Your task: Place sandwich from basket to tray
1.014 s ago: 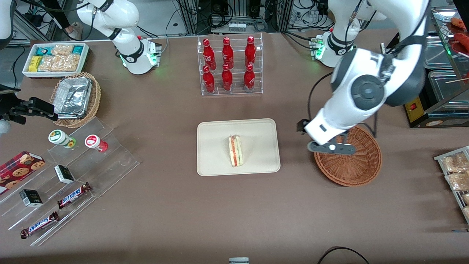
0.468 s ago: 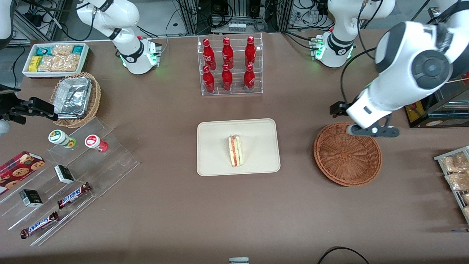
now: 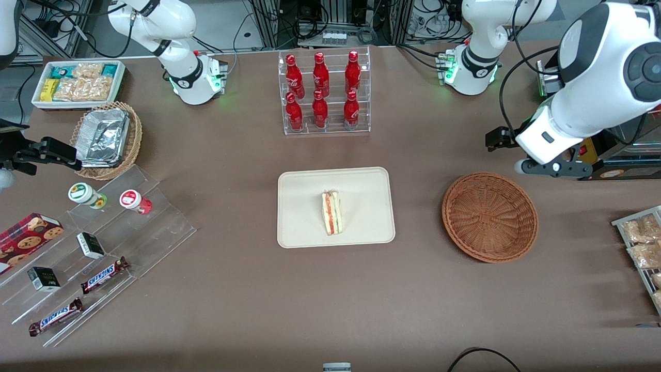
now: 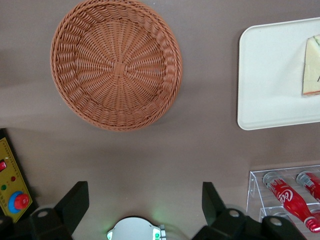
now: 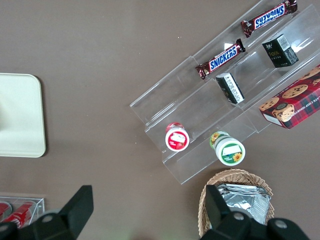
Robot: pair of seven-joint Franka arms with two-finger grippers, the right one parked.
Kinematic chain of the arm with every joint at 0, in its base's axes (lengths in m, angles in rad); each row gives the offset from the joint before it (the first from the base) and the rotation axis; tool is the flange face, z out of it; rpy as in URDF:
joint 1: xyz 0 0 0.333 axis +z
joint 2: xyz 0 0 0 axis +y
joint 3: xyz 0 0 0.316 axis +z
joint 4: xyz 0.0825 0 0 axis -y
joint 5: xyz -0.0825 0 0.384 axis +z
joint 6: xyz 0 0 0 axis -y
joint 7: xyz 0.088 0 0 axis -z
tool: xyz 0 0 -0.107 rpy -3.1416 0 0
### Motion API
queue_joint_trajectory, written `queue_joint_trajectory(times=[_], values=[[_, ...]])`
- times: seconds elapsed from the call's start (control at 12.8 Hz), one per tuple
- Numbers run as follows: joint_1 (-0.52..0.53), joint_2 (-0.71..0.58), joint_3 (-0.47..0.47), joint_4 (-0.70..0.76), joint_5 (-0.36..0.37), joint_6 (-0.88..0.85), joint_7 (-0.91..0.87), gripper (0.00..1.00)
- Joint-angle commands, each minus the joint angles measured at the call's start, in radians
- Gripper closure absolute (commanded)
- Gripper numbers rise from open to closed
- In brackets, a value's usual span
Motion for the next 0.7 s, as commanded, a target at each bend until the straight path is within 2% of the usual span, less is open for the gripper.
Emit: queue_joint_trajectory(times=[0.0,0.16,0.62], values=[[0.048,-0.056,-0.019,-0.016,0.031,-0.046,0.068,0.0],[0.048,-0.073,-0.014,-0.013,0.097,-0.052,0.084,0.0],[0.044,-0.003,0.029,0.116,0.087,-0.041,0.082,0.0]])
